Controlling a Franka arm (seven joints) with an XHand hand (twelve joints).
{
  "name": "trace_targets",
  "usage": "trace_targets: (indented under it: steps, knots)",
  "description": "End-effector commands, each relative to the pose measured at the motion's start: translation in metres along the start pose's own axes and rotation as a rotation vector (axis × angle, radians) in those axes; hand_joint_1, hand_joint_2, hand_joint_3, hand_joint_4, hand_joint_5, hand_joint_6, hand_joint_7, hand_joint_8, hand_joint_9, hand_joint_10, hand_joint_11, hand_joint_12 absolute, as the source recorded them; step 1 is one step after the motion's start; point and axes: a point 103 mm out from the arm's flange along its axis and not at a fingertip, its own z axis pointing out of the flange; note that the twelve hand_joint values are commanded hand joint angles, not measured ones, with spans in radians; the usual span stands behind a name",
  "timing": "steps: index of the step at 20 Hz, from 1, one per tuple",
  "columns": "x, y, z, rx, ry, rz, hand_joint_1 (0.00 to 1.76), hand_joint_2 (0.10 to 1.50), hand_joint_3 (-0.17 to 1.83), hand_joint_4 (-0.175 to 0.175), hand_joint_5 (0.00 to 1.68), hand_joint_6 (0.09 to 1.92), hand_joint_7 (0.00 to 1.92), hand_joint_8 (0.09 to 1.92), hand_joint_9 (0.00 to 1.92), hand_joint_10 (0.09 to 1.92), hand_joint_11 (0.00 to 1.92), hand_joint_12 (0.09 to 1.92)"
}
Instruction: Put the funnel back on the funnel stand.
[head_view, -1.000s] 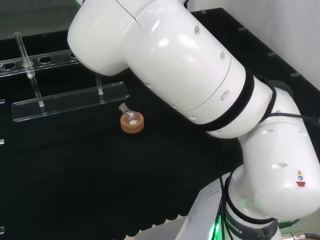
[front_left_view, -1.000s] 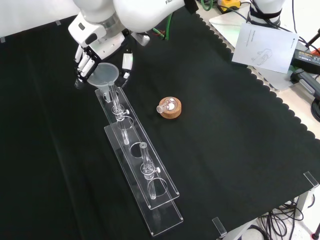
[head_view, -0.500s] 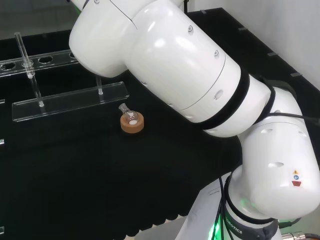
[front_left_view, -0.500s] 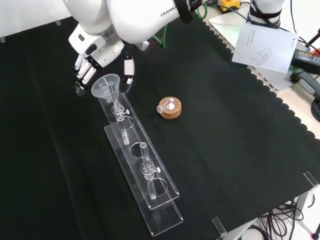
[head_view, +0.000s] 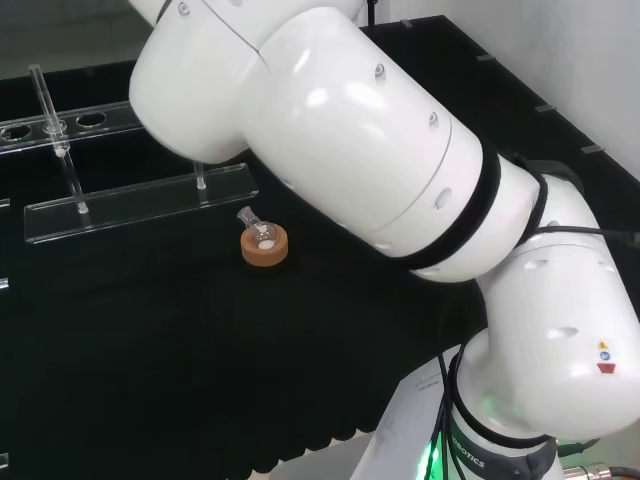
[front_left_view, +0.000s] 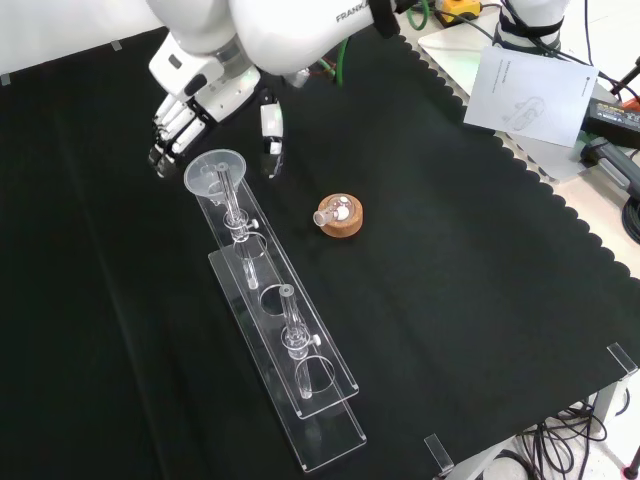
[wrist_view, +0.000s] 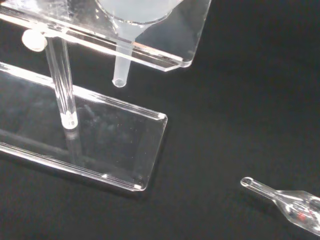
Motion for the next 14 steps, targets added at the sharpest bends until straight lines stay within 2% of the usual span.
trace_targets:
  steps: [1, 12, 14]
  knots:
    - [-0.014, -0.054, -0.022, -0.091, 0.013, 0.046, 0.49, 0.69, 0.14, -0.029, 0.1, 0.09, 0.02, 0.63, 0.27, 0.77, 0.28, 1.47]
    - [-0.021, -0.129, -0.03, -0.138, 0.033, 0.125, 0.52, 0.75, 0.14, -0.036, 0.18, 0.09, 0.11, 0.7, 0.37, 0.73, 0.3, 1.45]
    - [-0.021, -0.138, -0.028, -0.166, 0.036, 0.132, 0.52, 0.75, 0.14, -0.037, 0.18, 0.09, 0.12, 0.7, 0.38, 0.73, 0.31, 1.45]
